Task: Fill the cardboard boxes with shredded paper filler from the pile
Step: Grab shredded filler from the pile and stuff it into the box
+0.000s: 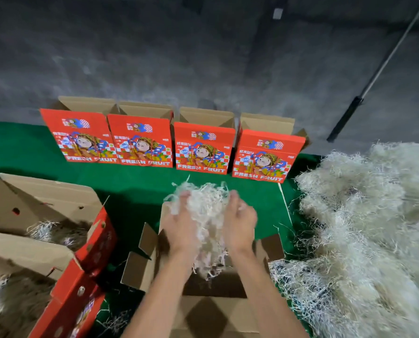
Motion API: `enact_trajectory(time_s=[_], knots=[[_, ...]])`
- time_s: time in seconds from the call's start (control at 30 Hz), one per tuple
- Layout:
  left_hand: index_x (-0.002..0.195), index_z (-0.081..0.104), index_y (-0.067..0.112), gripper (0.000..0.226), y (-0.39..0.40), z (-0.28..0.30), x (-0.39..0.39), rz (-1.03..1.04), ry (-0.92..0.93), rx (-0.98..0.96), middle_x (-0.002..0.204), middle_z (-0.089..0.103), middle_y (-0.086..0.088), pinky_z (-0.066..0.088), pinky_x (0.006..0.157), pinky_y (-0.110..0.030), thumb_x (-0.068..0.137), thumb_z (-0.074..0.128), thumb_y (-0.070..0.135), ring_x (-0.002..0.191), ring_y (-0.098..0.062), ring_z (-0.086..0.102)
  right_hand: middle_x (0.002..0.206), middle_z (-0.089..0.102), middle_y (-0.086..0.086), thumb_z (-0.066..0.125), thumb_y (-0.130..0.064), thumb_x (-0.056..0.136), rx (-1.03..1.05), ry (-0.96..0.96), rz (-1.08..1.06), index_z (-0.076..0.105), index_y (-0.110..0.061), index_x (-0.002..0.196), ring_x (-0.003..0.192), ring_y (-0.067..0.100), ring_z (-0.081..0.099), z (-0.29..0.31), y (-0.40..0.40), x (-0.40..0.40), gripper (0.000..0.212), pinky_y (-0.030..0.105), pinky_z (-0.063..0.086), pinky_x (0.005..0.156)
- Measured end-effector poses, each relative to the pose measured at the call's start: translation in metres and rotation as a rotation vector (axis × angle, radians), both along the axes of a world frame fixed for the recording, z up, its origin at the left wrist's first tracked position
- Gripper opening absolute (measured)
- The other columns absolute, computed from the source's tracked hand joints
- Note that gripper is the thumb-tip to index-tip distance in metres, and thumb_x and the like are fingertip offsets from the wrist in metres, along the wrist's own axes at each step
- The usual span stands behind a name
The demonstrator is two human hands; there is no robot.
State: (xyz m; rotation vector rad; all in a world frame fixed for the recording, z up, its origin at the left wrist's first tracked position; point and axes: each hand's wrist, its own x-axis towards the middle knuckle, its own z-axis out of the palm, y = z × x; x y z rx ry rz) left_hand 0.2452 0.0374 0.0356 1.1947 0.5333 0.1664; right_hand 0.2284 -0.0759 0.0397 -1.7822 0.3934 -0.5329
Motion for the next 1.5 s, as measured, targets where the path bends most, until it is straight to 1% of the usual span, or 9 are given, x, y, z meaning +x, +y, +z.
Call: enact_trajectory(time_s=[0.17, 0.47, 0.7, 0.77, 0.87, 1.03, 1.2, 1.3, 1.5], knots=[[0.082, 0.063, 0.019, 0.056, -0.008, 0.004, -0.008, -0.264, -0.046, 0.139, 0.057, 0.055, 0.014, 0.039, 0.041, -0.010, 0.090, 0.046, 0.071, 0.044, -0.004, 0.053, 0.047, 0.047, -0.009, 0.039, -0.053, 0.103, -0.008, -0.023, 0.029, 0.050, -0.016, 0.061, 0.041, 0.007, 0.040, 0.012, 0.009, 0.000, 0.057, 0.023, 0.035, 0.041], [0.085, 0.067, 0.018, 0.015, 0.042, -0.003, 0.015, 0.031, 0.059, -0.131, 0.063, 0.041, 0.000, 0.031, 0.034, -0.018, 0.096, 0.064, 0.028, 0.035, -0.010, 0.038, 0.042, 0.038, -0.012, 0.056, -0.036, 0.098, 0.306, 0.050, -0.008, 0.055, -0.020, 0.070, 0.039, 0.004, 0.026, 0.003, -0.034, -0.011, 0.033, 0.026, 0.033, 0.053], [0.089, 0.062, 0.019, 0.046, 0.016, 0.012, -0.010, -0.092, 0.099, -0.161, 0.076, 0.055, -0.001, 0.040, 0.053, -0.032, 0.071, 0.079, 0.057, 0.062, -0.017, 0.049, 0.045, 0.030, -0.008, 0.065, -0.057, 0.084, 0.426, 0.117, 0.111, 0.056, -0.024, 0.058, 0.040, 0.016, 0.020, 0.012, -0.006, -0.017, 0.042, 0.029, 0.014, 0.041], [0.094, 0.066, 0.025, 0.039, 0.050, 0.010, 0.001, -0.076, 0.047, -0.302, 0.087, 0.058, 0.002, 0.044, 0.064, -0.036, 0.071, 0.073, 0.056, 0.073, -0.016, 0.054, 0.058, 0.059, 0.017, 0.060, -0.058, 0.089, 0.436, 0.062, 0.012, 0.055, -0.017, 0.068, 0.046, 0.032, 0.053, 0.016, -0.040, -0.021, 0.046, 0.033, 0.028, 0.041], [0.138, 0.056, 0.020, 0.064, 0.056, 0.009, 0.005, -0.218, 0.100, -0.434, 0.135, 0.060, -0.010, 0.044, 0.103, -0.048, 0.090, 0.054, 0.062, 0.124, -0.034, 0.056, 0.129, 0.055, 0.023, 0.042, -0.083, 0.082, 0.330, 0.239, 0.042, 0.064, -0.030, 0.103, 0.123, 0.044, 0.050, 0.011, -0.040, -0.032, 0.061, 0.043, 0.051, 0.093], [0.122, 0.068, 0.022, 0.040, 0.013, 0.019, -0.006, -0.244, 0.080, -0.429, 0.106, 0.075, -0.004, 0.059, 0.073, -0.037, 0.103, 0.041, 0.045, 0.092, -0.022, 0.072, 0.155, 0.036, -0.009, 0.021, -0.089, 0.077, 0.369, 0.458, 0.368, 0.021, -0.041, 0.154, 0.143, 0.020, 0.035, -0.016, 0.031, -0.057, 0.091, 0.049, 0.020, 0.119], [0.146, 0.042, 0.031, 0.084, 0.026, 0.002, -0.023, -0.302, 0.090, 0.007, 0.148, 0.049, 0.002, 0.039, 0.107, -0.046, 0.077, 0.062, 0.076, 0.125, -0.019, 0.052, 0.098, 0.061, -0.007, 0.046, -0.025, 0.105, 0.767, 0.365, 0.145, 0.051, -0.019, 0.116, 0.082, 0.007, 0.059, -0.023, 0.030, -0.056, 0.014, 0.019, 0.047, 0.065], [0.148, 0.031, 0.047, 0.091, 0.028, -0.012, -0.043, -0.221, 0.011, 0.128, 0.144, 0.045, 0.014, 0.033, 0.109, -0.042, 0.071, 0.061, 0.083, 0.123, -0.001, 0.045, 0.073, 0.055, 0.000, 0.043, -0.013, 0.104, 0.640, 0.288, 0.057, 0.057, -0.015, 0.084, 0.059, 0.009, 0.048, -0.016, 0.030, -0.051, 0.024, 0.018, 0.039, 0.053], [0.110, 0.060, 0.024, 0.071, 0.003, -0.028, -0.067, -0.330, 0.056, 0.142, 0.083, 0.068, 0.001, 0.050, 0.061, -0.028, 0.068, 0.061, 0.081, 0.068, -0.014, 0.061, 0.071, 0.067, -0.002, 0.053, -0.011, 0.100, 0.262, 0.194, 0.112, 0.065, -0.017, 0.088, 0.060, 0.014, 0.057, -0.019, 0.044, -0.051, 0.018, 0.030, 0.049, 0.058]])
